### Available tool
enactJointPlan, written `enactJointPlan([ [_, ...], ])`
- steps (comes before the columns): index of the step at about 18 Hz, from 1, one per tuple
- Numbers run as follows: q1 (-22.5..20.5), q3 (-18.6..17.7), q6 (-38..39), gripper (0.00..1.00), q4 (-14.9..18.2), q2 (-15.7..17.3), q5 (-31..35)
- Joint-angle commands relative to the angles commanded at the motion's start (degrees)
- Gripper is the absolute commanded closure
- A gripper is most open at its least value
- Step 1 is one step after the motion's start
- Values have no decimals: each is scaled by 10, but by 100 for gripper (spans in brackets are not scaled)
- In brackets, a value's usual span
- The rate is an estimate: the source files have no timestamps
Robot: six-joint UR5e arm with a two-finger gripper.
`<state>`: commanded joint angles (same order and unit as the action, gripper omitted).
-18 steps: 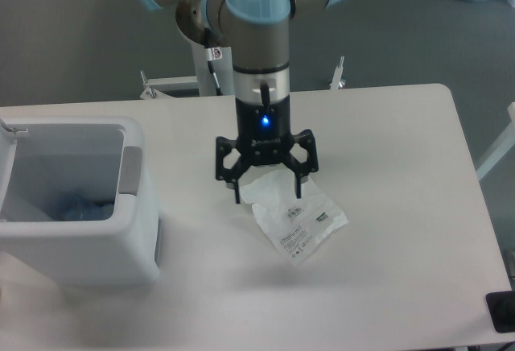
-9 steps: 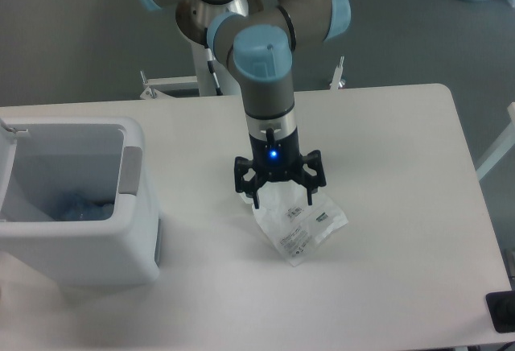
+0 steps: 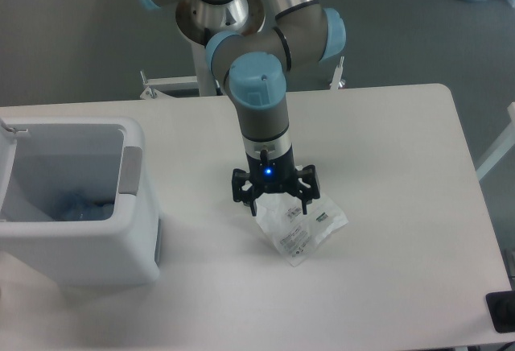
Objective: Place the trash in the trash can
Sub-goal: 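Raise the gripper and move it over the white wrapper, then descend onto the wrapper's corner and pinch it closed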
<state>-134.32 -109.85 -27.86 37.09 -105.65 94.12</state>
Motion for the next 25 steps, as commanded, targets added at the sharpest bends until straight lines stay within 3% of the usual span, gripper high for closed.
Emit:
enactJointPlan([
  [8, 30, -69, -11, 0, 0, 31, 37],
  [20, 41, -89, -4, 0, -1, 19, 65],
  [25, 42, -87, -6, 0, -2, -1, 88],
])
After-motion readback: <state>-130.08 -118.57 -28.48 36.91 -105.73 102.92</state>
